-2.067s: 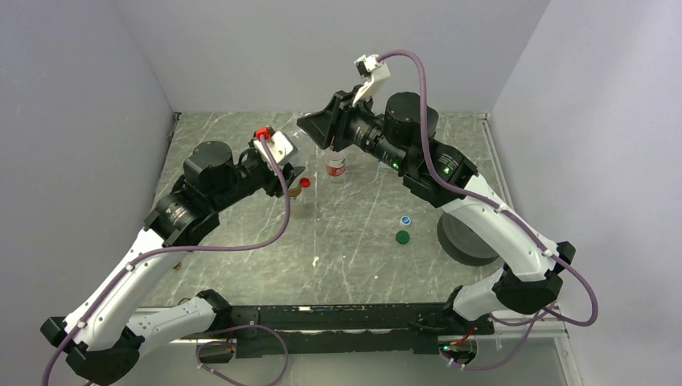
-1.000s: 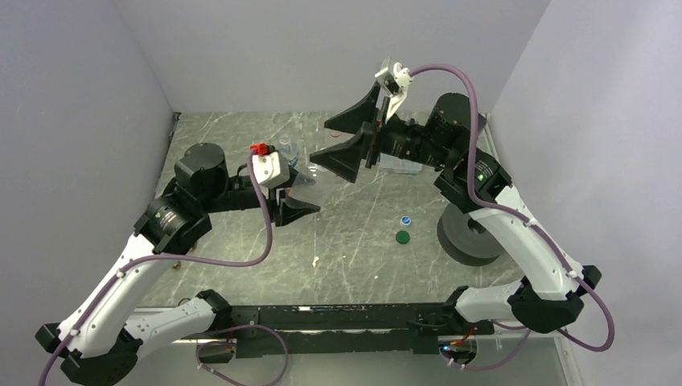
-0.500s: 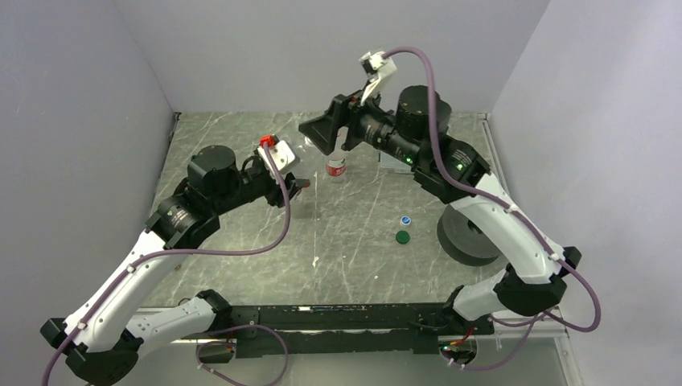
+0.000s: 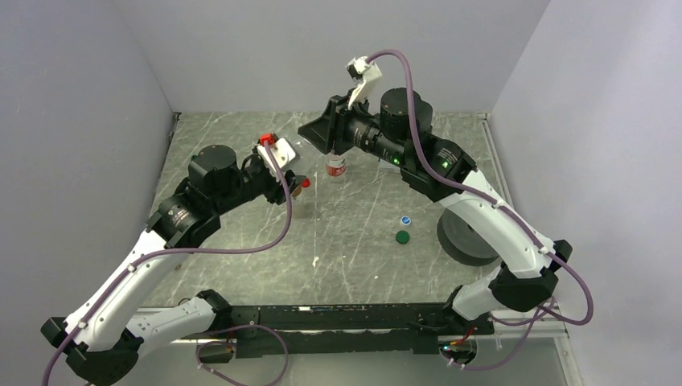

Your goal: Unscrew the bottle caps

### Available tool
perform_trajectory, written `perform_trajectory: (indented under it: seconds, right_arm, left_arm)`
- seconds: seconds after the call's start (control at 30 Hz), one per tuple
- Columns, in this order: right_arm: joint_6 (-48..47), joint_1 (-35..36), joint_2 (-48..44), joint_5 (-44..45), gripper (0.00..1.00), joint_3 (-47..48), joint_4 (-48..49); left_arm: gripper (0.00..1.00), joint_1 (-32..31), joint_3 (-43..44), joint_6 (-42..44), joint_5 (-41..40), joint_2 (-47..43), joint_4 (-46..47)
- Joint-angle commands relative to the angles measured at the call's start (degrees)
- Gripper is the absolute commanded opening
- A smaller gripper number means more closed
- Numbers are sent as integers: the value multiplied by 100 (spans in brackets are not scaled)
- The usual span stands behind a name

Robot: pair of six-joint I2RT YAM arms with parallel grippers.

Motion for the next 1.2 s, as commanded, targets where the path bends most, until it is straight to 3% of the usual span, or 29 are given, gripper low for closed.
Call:
perform_trajectory:
  seconds: [0.0,0.2,0.47,0.63,0.83,0.93,1.07,1.17]
  right_arm:
    - [-27,-15,-240,137,14,-34,358]
    - [-649,-32,-390,-759,8,-126,616]
    - [-1198,-203,-863,-3445,7,-458,1226]
    - [-1092,-411,-888,-4650,6,-398,1258]
    - [-1053,-473,-817,-5032,7,-364,1162]
    - [-1227,-472,-739,-4346,20,-234,768]
    - [-1219,-473,-641,-2502,94,39,121]
    - [-948,-471,-747,-1128,100,13,161]
  left_arm:
    - [16,-8,26,-60,25,-27,272]
    - [15,-4,133,-305,1274,-60,111]
    - [14,-3,423,-492,3794,-66,-251]
    - [12,-8,407,-294,4078,-79,-451]
    - [11,-8,384,-252,4027,-80,-455]
    - [10,-8,327,-177,3678,-132,-378]
    - [8,-6,246,-72,2827,-159,-145]
    - [9,-4,200,-63,1862,-112,64]
